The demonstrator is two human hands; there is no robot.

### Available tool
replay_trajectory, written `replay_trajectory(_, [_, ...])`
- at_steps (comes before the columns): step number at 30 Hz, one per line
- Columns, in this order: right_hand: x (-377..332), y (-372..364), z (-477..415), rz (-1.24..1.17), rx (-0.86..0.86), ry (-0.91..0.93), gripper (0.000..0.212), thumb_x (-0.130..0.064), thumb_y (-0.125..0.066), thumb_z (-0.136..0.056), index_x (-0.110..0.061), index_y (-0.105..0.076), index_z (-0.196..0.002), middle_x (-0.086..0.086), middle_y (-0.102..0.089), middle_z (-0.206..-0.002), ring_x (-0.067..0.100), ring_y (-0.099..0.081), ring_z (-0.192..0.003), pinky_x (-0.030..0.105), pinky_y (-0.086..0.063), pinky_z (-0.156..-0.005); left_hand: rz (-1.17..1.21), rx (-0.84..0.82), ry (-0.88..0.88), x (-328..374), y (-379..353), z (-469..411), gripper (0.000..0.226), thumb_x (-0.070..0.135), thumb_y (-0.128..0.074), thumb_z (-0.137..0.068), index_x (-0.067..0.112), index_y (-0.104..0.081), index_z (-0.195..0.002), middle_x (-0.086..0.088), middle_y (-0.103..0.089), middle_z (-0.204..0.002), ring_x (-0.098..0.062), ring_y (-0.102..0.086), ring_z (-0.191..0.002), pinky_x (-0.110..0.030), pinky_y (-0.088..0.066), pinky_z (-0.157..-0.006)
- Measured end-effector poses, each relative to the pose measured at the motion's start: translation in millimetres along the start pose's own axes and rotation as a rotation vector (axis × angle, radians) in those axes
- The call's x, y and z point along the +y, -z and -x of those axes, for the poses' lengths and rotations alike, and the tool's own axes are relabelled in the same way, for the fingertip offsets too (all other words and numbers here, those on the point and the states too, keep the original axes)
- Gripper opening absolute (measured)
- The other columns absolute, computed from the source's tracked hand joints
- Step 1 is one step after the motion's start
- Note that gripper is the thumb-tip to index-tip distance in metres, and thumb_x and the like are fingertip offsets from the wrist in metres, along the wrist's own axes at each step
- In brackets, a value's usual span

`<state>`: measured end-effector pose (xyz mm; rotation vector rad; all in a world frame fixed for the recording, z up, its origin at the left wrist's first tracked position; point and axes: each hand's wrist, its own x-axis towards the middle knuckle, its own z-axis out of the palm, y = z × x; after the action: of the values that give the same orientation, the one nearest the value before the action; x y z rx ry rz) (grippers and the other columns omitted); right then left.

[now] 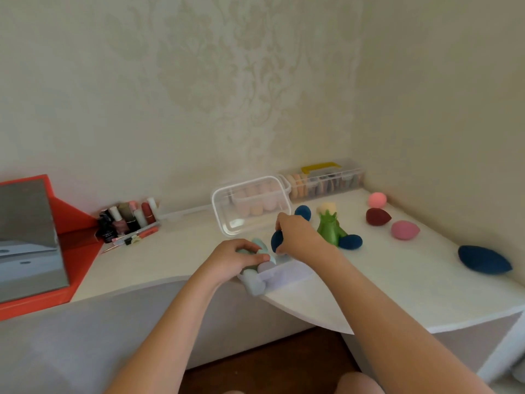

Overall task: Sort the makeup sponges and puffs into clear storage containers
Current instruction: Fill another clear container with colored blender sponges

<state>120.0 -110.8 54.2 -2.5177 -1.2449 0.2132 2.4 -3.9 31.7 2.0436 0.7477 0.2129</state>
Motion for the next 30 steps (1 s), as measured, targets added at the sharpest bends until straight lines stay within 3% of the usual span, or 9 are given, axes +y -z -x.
replay_trajectory(6, [-4.5,-14.9,-13.9,-0.007,0.062,-0.044,0.029,-0.008,-0.06,-0.083,-0.01,-0.051,-0.11,0.009,-0.062,-0.107,0.026,-0.059,-0.096,0.037,-0.053,-0.082,0.039,0.045,-0.021,-0.2,-4.1,2.2,0.022,0.037,-0.078,-0.072,0.027,-0.068,-0.089,0.002,-0.065,-0.097,-0.013,-0.062,-0.086,-0.021,-0.049,-0.064])
replay_trajectory(9, [-3.1,-14.3,-13.0,-0.068,0.054,-0.035,0.031,-0.009,-0.06,-0.084,-0.008,-0.049,-0.112,0.01,-0.061,-0.105,0.025,-0.057,-0.092,0.034,-0.05,-0.074,0.001,0.126,-0.014,-2.1,-7.0,1.1,0.038,0.043,-0.081,-0.065,0.028,-0.064,-0.095,0.003,-0.058,-0.102,-0.012,-0.059,-0.086,-0.022,-0.048,-0.061])
replay_trajectory(13, [0.3,-11.1,-10.1,-0.156,0.013,-0.021,0.031,-0.008,-0.061,-0.083,-0.008,-0.048,-0.111,0.008,-0.058,-0.101,0.021,-0.051,-0.082,0.026,-0.04,-0.059,-0.342,0.307,0.073,-1.5,-8.4,1.2,0.071,0.069,-0.075,-0.052,0.033,-0.049,-0.108,0.003,-0.037,-0.108,-0.021,-0.042,-0.113,-0.035,-0.044,-0.091])
replay_trajectory(17, [0.4,-13.3,-12.8,-0.221,0.048,-0.016,0.032,-0.016,-0.07,-0.078,-0.013,-0.055,-0.107,0.006,-0.05,-0.108,0.021,-0.052,-0.08,0.025,-0.04,-0.062,-0.55,0.453,-0.065,3.4,-11.8,7.4,0.081,0.07,-0.072,-0.057,0.026,-0.042,-0.118,0.004,-0.03,-0.111,-0.02,-0.034,-0.116,-0.03,-0.031,-0.093])
replay_trajectory(20, [0.2,-13.5,-11.7,-0.245,0.054,-0.029,0.037,-0.017,-0.068,-0.081,-0.01,-0.051,-0.113,0.008,-0.054,-0.101,0.021,-0.052,-0.083,0.027,-0.04,-0.063,-0.418,0.282,-0.349,1.9,-10.6,5.5,0.053,0.042,-0.077,-0.071,0.027,-0.051,-0.116,0.011,-0.037,-0.116,-0.01,-0.037,-0.118,-0.019,-0.031,-0.093])
replay_trajectory(23, [2.3,-12.0,-10.6,-0.303,0.056,-0.036,0.031,-0.012,-0.059,-0.087,-0.008,-0.047,-0.115,0.012,-0.062,-0.106,0.023,-0.057,-0.089,0.033,-0.047,-0.074,-0.38,0.065,-0.438,4.7,-5.1,3.2,0.038,0.027,-0.069,-0.082,0.037,-0.055,-0.116,0.02,-0.046,-0.126,0.001,-0.045,-0.107,-0.008,-0.031,-0.085])
replay_trajectory(26, [6.8,-6.5,-8.9,-0.359,0.026,-0.04,0.029,-0.004,-0.049,-0.089,-0.011,-0.044,-0.117,0.014,-0.062,-0.106,0.026,-0.061,-0.09,0.037,-0.051,-0.08,-0.414,-0.048,-0.42,6.9,-3.3,0.6,0.039,0.027,-0.06,-0.089,0.044,-0.051,-0.123,0.028,-0.049,-0.126,-0.003,-0.048,-0.109,-0.019,-0.037,-0.094])
replay_trajectory(28, [13.6,0.9,-3.7,-0.375,0.011,-0.003,0.031,-0.005,-0.046,-0.091,-0.017,-0.044,-0.119,0.011,-0.063,-0.103,0.025,-0.064,-0.09,0.036,-0.052,-0.077,-0.481,-0.08,-0.423,8.0,-3.5,-1.1,0.036,0.026,-0.055,-0.093,0.036,-0.054,-0.128,0.028,-0.041,-0.134,-0.008,-0.039,-0.128,-0.031,-0.024,-0.113])
replay_trajectory(30, [25.0,11.1,5.4,-0.406,0.059,0.056,0.025,-0.011,-0.048,-0.092,-0.023,-0.05,-0.113,0.002,-0.064,-0.098,0.019,-0.065,-0.087,0.031,-0.052,-0.071,-0.558,-0.081,-0.425,8.6,-3.5,-2.4,0.034,0.028,-0.051,-0.096,0.031,-0.054,-0.129,0.02,-0.036,-0.145,-0.009,-0.029,-0.136,-0.033,-0.013,-0.118])
